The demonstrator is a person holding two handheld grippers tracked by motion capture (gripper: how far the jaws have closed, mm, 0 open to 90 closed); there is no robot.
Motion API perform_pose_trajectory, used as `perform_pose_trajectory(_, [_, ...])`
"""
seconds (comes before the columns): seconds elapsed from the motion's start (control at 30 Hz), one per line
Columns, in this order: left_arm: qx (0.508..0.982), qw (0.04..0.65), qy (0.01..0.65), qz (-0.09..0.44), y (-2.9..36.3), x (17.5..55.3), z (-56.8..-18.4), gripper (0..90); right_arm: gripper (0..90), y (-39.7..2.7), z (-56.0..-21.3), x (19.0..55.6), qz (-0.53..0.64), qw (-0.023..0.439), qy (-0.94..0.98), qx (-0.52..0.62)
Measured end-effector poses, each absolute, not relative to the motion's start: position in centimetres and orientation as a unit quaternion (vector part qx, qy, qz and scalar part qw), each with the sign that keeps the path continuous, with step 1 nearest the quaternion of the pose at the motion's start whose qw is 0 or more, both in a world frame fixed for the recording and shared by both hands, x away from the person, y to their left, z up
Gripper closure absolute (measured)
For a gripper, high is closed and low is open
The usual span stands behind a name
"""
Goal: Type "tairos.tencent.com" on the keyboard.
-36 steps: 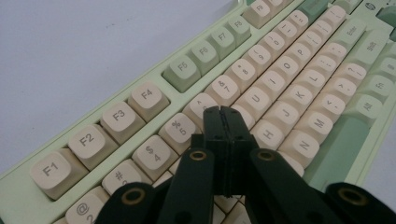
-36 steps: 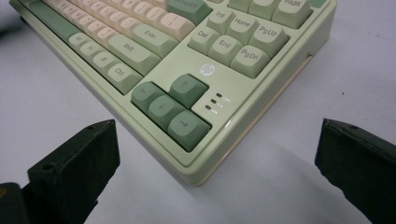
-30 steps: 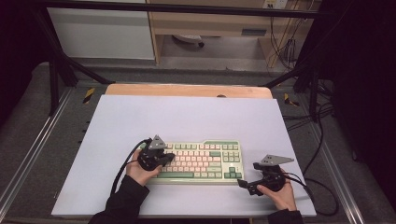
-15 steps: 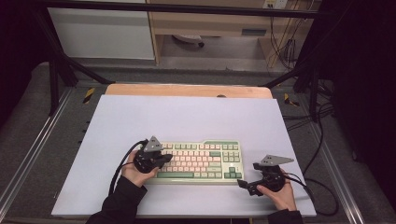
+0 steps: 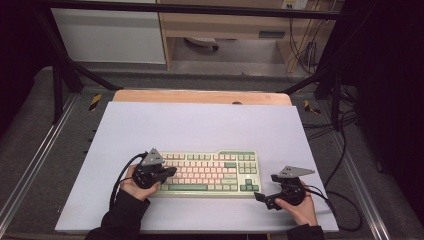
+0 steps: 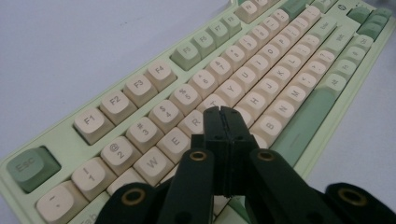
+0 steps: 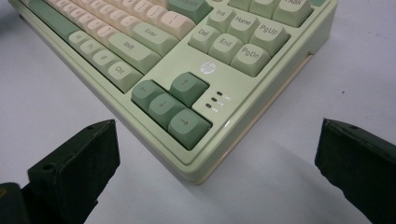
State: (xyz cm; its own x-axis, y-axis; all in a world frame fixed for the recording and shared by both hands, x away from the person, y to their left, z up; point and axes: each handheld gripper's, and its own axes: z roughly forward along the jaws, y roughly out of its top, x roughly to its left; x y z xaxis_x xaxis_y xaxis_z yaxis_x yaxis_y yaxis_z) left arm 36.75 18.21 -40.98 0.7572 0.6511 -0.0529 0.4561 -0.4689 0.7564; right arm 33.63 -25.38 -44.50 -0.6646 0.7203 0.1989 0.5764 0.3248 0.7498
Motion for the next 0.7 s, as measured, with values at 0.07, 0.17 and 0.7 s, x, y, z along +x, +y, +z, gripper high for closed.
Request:
perform_pose_trajectory(0.07, [0.847, 0.399, 0.328, 0.122, 18.5, 36.7, -40.9, 89.7, 0.4, -25.4, -44.5, 33.6, 0.42, 0.086, 0.81, 0.401])
perform_pose_trajectory(0.17, [0.846, 0.399, 0.332, 0.124, 19.0, 36.5, -40.9, 89.7, 0.4, -25.4, -44.5, 33.6, 0.42, 0.086, 0.81, 0.4])
perform_pose_trajectory(0.7, [0.837, 0.395, 0.353, 0.135, 21.3, 36.2, -41.5, 89.7, 0.4, -25.3, -44.6, 33.7, 0.419, 0.085, 0.811, 0.4])
